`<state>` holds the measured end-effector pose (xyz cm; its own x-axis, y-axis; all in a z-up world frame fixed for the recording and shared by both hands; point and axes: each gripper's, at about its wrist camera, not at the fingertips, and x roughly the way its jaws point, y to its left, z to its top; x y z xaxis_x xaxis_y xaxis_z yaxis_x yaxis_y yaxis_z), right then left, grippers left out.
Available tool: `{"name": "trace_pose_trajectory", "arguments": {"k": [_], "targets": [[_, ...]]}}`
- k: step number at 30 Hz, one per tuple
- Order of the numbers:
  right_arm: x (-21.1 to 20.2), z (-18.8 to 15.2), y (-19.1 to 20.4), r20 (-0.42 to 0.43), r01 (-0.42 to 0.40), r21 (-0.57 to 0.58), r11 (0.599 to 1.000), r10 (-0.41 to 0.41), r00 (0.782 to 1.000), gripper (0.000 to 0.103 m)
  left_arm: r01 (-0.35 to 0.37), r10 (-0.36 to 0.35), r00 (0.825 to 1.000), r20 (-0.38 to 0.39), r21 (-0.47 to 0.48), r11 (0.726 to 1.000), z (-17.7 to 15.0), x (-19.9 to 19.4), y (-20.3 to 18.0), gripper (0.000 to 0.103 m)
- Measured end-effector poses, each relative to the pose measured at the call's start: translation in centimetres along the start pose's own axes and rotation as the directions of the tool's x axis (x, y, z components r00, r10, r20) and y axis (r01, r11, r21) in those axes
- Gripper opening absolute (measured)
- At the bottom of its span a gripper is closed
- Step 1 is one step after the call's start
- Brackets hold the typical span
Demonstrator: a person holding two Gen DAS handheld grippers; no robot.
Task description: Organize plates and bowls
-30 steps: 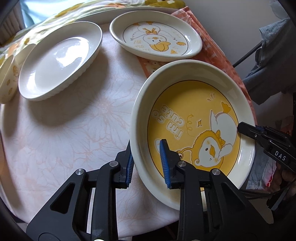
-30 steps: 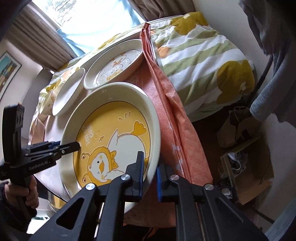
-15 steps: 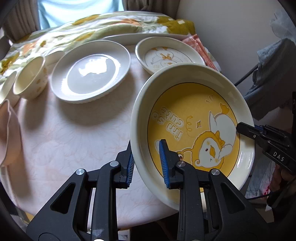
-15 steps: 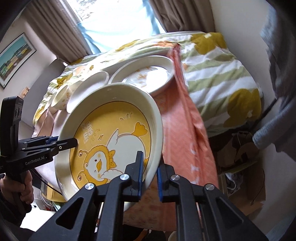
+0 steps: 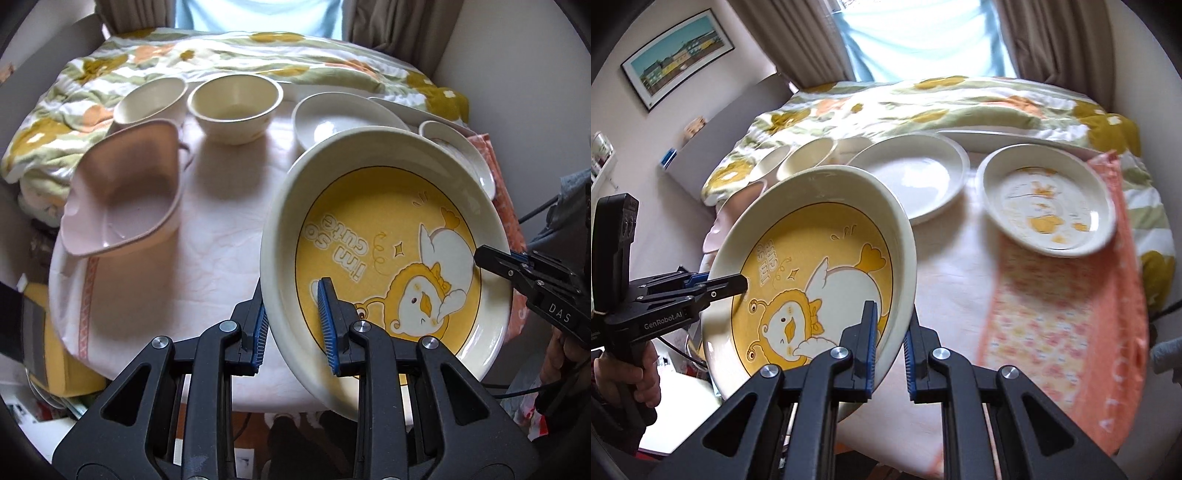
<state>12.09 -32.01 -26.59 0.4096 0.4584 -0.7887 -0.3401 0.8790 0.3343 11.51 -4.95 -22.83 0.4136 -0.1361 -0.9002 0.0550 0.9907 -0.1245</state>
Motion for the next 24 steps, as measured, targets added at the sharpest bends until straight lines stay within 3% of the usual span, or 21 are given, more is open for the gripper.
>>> {"name": "trace_pose_trajectory", "arguments": {"k": [9,19,24], "targets": [[7.2,-0.3,5.2,-0.096,-0.007,-0.003,1.0,0.007,0.995,0.012,0.002,-0.005,0.998,-0.065,-0.044,0.999,-1.6,3.7,7.6,0.023],[10.3,-0.8,4.9,-0.067,0.007,0.052,0.999,-0.003,0.998,0.012,0.063,-0.063,0.997,-0.044,-0.002,0.998,-1.0,6.5,9.8,0.023],[10.6,-0.7,5.6,-0.068,0.036,0.056,0.998,-0.033,0.997,0.012,0.046,-0.046,0.999,-0.028,0.018,0.999,-1.2,6.5,9.5,0.023]]}}
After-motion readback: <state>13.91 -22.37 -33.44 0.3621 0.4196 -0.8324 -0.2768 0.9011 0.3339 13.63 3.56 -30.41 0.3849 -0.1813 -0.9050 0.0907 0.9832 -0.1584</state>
